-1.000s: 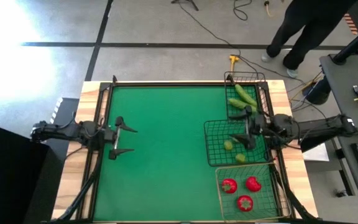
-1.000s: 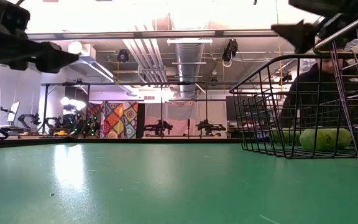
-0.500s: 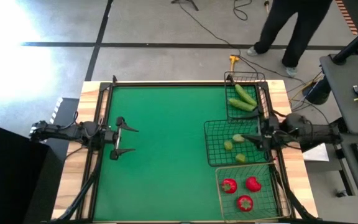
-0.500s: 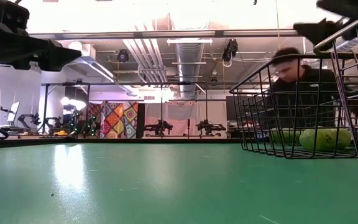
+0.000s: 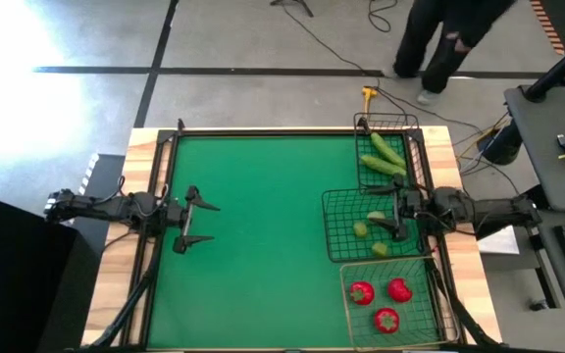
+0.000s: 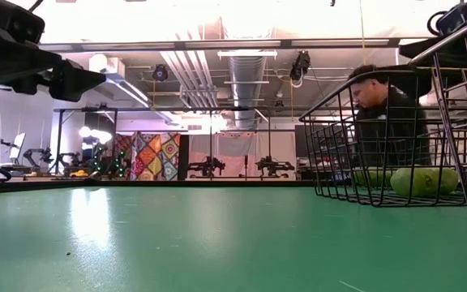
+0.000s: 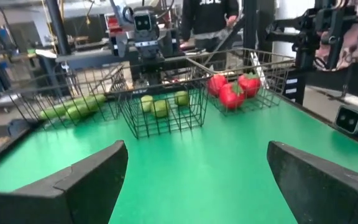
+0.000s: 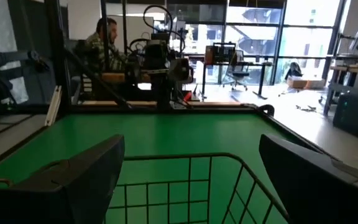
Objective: Sort produce into baskets
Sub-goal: Return to Home Position
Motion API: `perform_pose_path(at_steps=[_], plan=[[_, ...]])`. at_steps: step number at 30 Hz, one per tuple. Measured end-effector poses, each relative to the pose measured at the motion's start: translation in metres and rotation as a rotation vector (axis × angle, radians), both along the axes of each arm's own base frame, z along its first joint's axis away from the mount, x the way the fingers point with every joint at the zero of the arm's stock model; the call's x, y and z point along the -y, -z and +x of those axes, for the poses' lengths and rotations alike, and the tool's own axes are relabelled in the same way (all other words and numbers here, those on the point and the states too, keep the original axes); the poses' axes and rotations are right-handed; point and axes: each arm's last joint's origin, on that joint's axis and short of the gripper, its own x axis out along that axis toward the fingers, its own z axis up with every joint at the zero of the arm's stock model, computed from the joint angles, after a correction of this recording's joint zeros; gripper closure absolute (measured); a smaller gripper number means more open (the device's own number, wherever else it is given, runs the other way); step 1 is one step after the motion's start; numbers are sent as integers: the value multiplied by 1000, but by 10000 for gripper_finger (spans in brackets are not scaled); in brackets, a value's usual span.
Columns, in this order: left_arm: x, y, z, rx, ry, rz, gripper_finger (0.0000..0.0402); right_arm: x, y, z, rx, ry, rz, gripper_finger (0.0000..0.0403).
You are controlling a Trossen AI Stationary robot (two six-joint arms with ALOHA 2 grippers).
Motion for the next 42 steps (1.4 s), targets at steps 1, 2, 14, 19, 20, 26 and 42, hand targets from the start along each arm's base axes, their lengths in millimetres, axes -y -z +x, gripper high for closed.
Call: perform_pose_path(at_steps=[1, 2, 14, 19, 20, 26, 42], plan=[[0, 0, 0, -3, -1, -13, 35, 0, 0, 0, -2, 0, -4, 37], [0, 0, 0, -4, -2, -21, 35, 0, 0, 0, -2, -1, -15, 37], [0, 0, 0, -6, -2, -28, 35, -1, 7, 2, -84, -16, -121, 37], [0, 1, 1, -15, -3, -27, 35, -1, 9, 3, -104, -17, -81, 37], [0, 1, 1, -18, -3, -27, 35, -1, 10, 4, -110, -16, -81, 37], [0, 2, 2, -33, -4, -24, 35, -1, 10, 4, -113, -15, -81, 37], [0, 2, 2, -46, -7, -23, 35, -1, 10, 4, -113, -12, -81, 37]])
